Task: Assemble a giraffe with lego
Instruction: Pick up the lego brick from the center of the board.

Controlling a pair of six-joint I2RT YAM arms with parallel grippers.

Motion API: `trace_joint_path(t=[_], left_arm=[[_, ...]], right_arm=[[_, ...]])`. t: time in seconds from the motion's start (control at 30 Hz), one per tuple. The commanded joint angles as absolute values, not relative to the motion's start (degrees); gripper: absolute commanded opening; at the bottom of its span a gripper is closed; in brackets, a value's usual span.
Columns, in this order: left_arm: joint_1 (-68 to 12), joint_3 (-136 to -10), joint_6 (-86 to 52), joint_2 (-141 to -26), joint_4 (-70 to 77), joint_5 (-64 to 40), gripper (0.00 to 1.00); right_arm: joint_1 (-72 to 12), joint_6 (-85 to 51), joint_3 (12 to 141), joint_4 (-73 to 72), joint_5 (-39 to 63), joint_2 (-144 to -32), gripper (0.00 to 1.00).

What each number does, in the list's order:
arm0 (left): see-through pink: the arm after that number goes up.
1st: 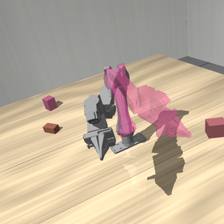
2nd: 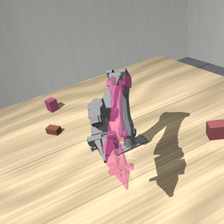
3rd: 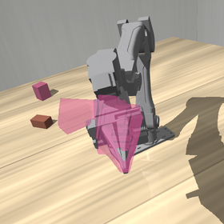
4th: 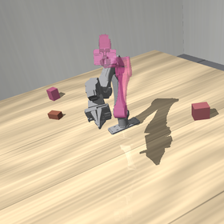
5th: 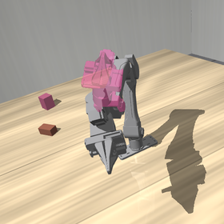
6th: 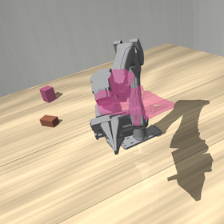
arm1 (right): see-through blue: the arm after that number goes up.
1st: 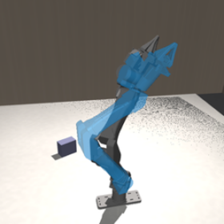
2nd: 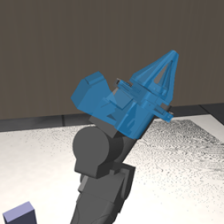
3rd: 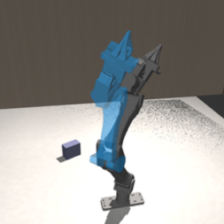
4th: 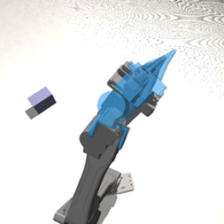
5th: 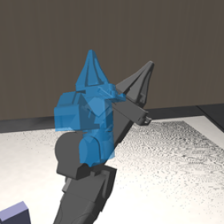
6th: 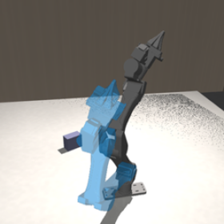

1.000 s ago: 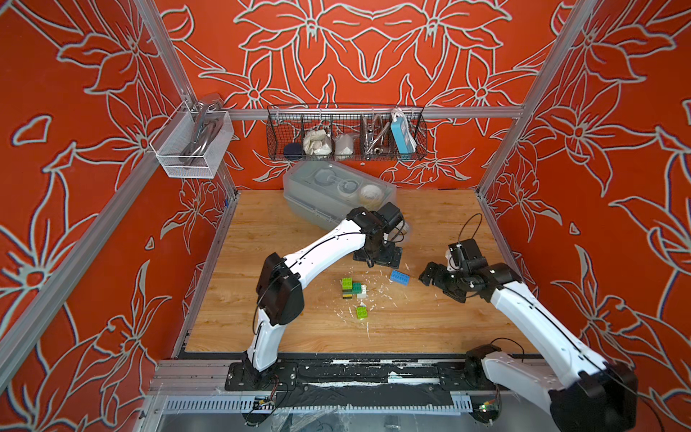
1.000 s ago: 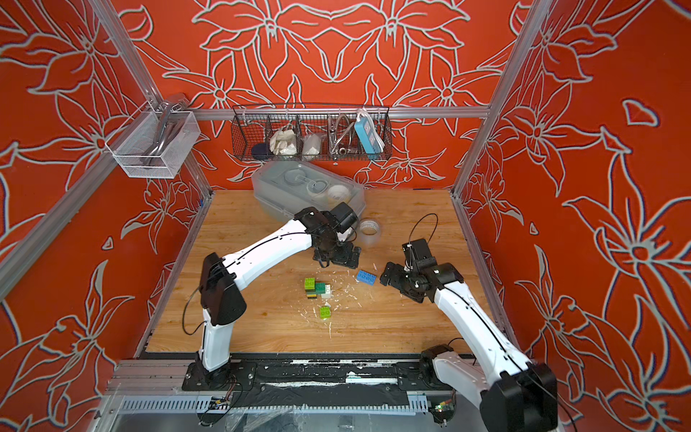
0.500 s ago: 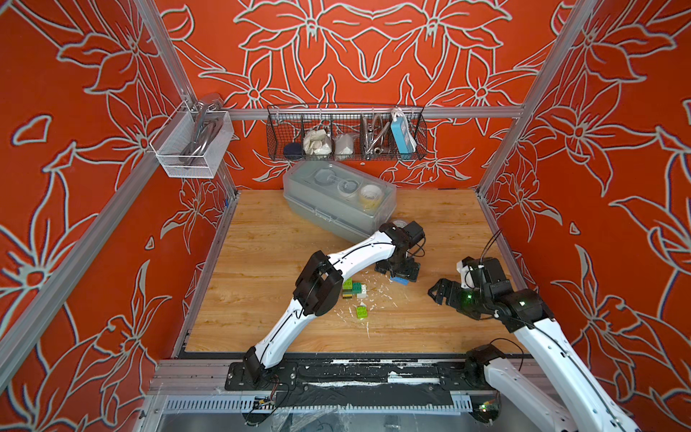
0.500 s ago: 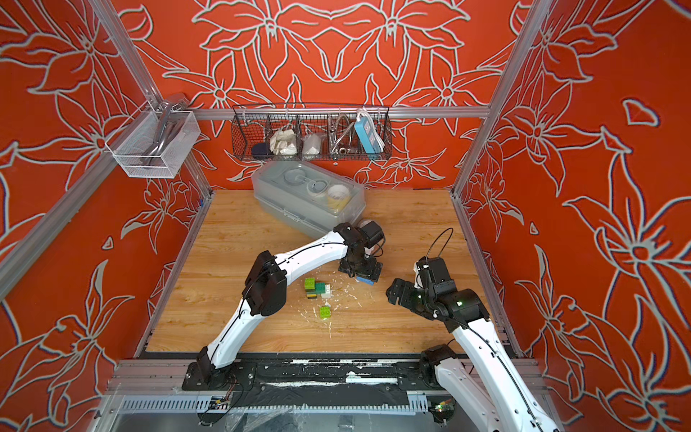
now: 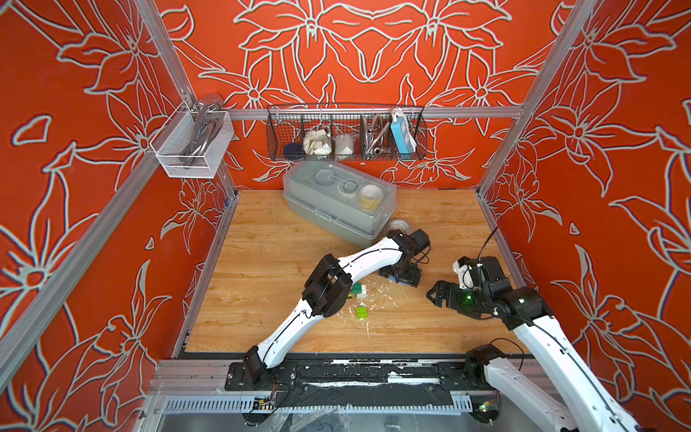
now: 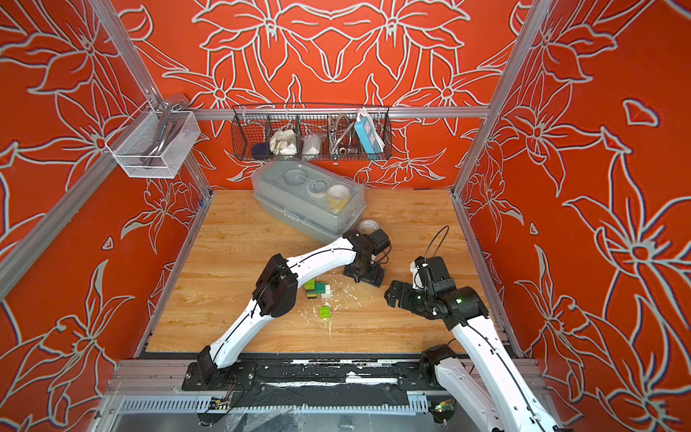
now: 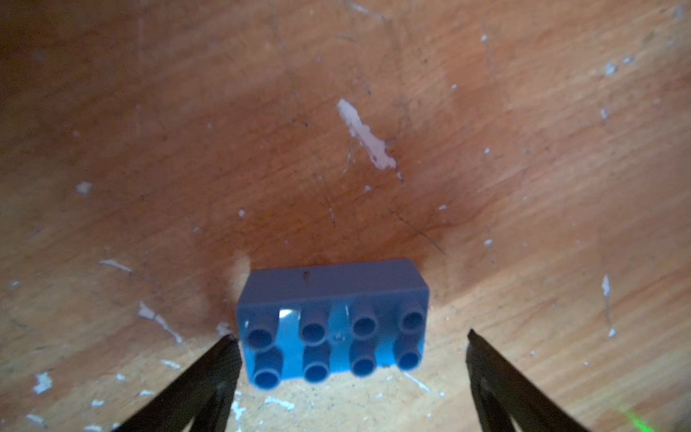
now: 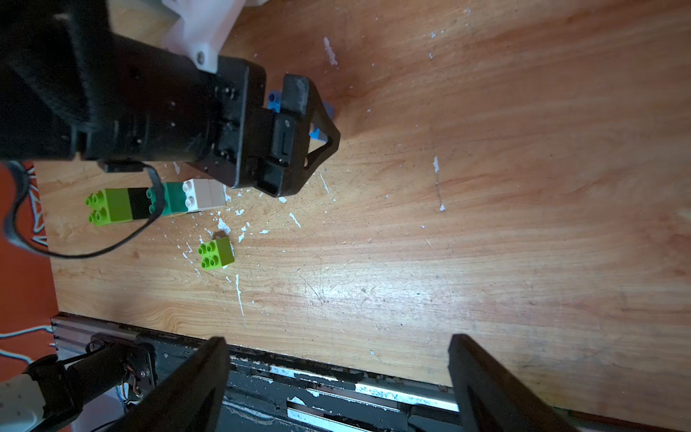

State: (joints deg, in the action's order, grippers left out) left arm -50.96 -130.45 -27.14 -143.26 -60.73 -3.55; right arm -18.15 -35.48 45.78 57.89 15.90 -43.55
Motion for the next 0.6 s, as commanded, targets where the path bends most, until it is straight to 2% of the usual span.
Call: trace_joint_path(t=[0.0, 0.23, 0.37, 0.57], left_arm=[[-51.0, -131.9, -27.2, -144.6, -61.5, -2.0, 0.85], [-51.0, -133.0, -27.5, -145.0, -61.5, -1.7, 0.68], [-51.0, -131.8, -27.4, -144.2, -61.6, -1.4, 0.52], [-50.9, -128.4, -27.7, -140.8, -62.4, 0.0, 0.51]], right_arm=[[-17.8, -33.3, 48.2, 59.2, 15.3, -44.2, 0.96], [-17.3, -31.8, 48.1, 58.4, 15.7, -45.6, 0.96], [-17.1, -30.6, 48.8, 58.3, 15.4, -46.4, 0.96], [-16.4, -29.7, 49.2, 57.0, 16.4, -47.5, 0.96]])
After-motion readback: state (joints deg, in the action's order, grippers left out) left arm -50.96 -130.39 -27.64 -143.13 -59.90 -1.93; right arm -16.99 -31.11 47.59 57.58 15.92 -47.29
